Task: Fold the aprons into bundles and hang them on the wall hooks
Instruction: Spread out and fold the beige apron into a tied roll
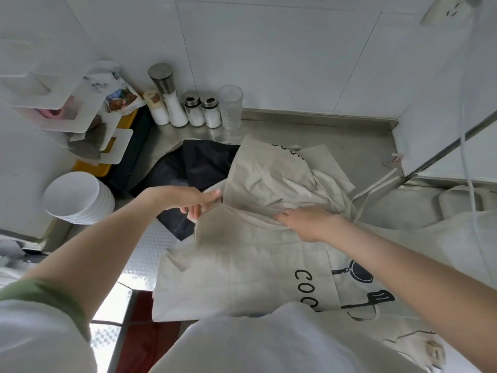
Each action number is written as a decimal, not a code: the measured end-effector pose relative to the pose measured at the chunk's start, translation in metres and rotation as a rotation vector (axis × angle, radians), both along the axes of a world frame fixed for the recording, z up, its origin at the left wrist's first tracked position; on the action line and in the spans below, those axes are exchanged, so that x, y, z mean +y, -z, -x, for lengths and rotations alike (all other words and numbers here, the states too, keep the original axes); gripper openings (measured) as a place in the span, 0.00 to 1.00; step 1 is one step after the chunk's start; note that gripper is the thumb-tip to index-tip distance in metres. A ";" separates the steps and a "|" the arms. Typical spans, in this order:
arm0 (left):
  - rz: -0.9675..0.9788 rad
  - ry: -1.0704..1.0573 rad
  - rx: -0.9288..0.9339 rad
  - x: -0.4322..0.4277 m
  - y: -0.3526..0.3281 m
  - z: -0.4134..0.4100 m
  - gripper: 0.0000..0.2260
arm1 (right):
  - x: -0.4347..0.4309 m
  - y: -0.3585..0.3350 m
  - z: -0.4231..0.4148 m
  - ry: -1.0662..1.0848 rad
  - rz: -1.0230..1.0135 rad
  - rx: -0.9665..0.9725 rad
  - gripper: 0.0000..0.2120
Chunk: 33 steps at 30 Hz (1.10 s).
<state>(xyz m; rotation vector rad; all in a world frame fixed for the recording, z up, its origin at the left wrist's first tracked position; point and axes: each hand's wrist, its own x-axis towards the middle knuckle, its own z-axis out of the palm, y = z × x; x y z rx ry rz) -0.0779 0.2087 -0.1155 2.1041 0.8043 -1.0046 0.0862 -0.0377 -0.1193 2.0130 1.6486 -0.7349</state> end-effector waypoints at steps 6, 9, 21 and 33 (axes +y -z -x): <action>-0.046 0.262 0.004 -0.017 0.025 -0.005 0.14 | -0.021 0.016 0.001 0.005 0.053 0.132 0.40; -0.054 0.399 0.054 -0.031 0.038 -0.010 0.13 | -0.031 0.021 -0.005 0.131 0.028 0.202 0.41; -0.003 0.472 -0.051 -0.055 0.056 -0.010 0.12 | -0.038 0.039 0.004 0.358 -0.092 0.162 0.38; -0.796 -0.345 -0.553 -0.030 0.017 -0.066 0.25 | -0.010 0.001 -0.082 0.507 -0.351 -0.378 0.22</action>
